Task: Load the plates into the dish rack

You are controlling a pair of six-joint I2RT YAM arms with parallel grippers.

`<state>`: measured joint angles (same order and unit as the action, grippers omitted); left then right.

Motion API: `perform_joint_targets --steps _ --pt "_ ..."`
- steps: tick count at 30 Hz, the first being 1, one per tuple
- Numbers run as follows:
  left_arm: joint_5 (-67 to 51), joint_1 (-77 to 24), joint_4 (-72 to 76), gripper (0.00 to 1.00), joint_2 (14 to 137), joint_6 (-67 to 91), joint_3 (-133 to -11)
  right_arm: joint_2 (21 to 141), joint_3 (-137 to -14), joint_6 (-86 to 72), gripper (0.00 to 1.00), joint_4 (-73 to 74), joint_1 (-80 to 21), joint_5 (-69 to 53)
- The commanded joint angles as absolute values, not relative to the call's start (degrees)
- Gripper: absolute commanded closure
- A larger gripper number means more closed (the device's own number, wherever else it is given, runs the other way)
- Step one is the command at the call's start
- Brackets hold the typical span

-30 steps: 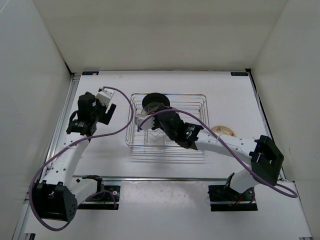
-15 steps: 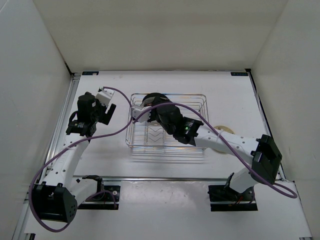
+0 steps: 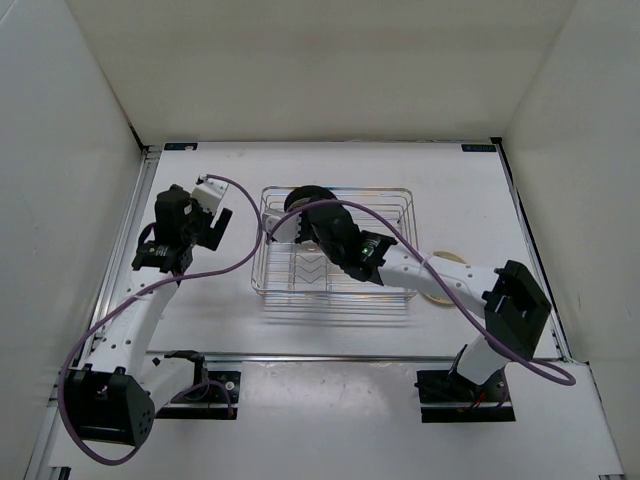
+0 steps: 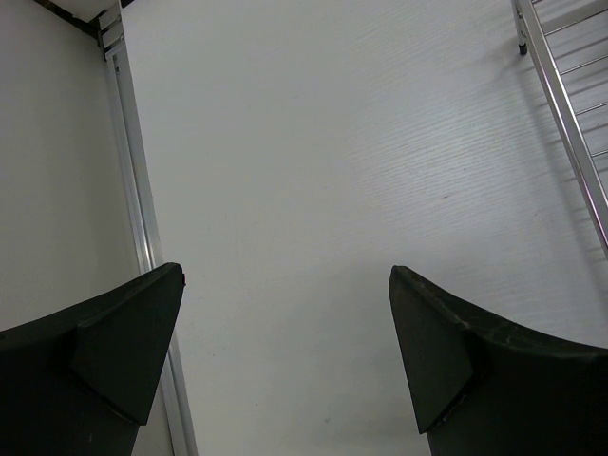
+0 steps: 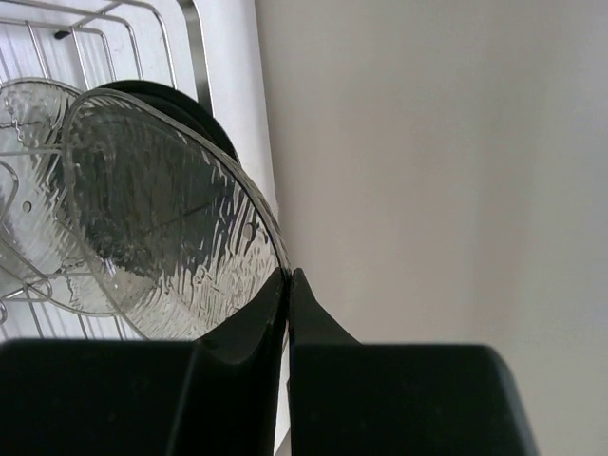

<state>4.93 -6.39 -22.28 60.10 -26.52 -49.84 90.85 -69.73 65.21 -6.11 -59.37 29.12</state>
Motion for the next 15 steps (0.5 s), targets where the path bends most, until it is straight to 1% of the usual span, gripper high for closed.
perform_joint_targets --steps 1,9,15 --pt "3.7 -6.6 -22.1 0.00 58.2 -26.5 -49.4 92.0 -72.0 64.3 1.00 -8.8 -58.5 28.4" --pt "3.7 -6.6 -22.1 0.00 57.7 -26.5 -49.4 93.9 -73.7 62.4 1.00 -8.7 -58.0 27.9" --pt "3.2 -6.6 -22.1 0.00 57.7 -26.5 -49.4 93.9 -74.4 57.8 1.00 -3.5 -58.5 27.9"
